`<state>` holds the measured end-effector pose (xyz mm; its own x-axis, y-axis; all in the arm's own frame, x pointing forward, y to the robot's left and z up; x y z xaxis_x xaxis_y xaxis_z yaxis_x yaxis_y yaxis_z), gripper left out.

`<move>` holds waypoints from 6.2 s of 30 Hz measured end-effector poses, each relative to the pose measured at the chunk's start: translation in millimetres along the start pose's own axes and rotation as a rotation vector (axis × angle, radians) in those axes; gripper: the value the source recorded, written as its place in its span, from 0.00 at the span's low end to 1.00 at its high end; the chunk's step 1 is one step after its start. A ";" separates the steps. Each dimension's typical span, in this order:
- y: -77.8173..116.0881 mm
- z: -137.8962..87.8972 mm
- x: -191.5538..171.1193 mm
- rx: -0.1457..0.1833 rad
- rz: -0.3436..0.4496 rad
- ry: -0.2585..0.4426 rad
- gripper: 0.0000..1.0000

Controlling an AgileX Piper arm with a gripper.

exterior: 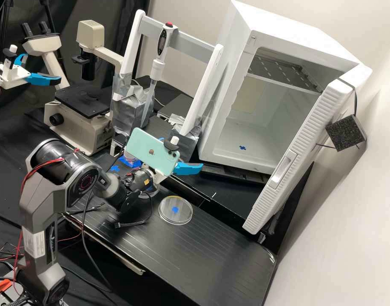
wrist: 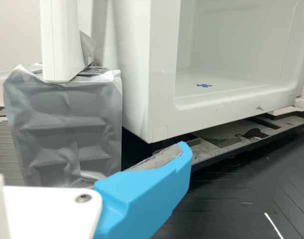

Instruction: Open the bottle

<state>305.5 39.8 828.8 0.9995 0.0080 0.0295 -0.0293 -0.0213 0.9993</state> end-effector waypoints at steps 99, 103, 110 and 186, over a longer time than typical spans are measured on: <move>-73.3 -34.8 -59.9 -0.134 -0.151 0.244 0.00; -74.0 -34.6 -59.9 -0.135 -0.154 0.244 0.00; -75.7 -36.0 -60.6 -0.134 -0.160 0.250 0.00; -68.3 -20.0 -136.8 -0.064 -0.242 0.271 1.00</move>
<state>170.6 60.1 757.0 0.9393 0.2700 -0.2115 0.1982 0.0761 0.9772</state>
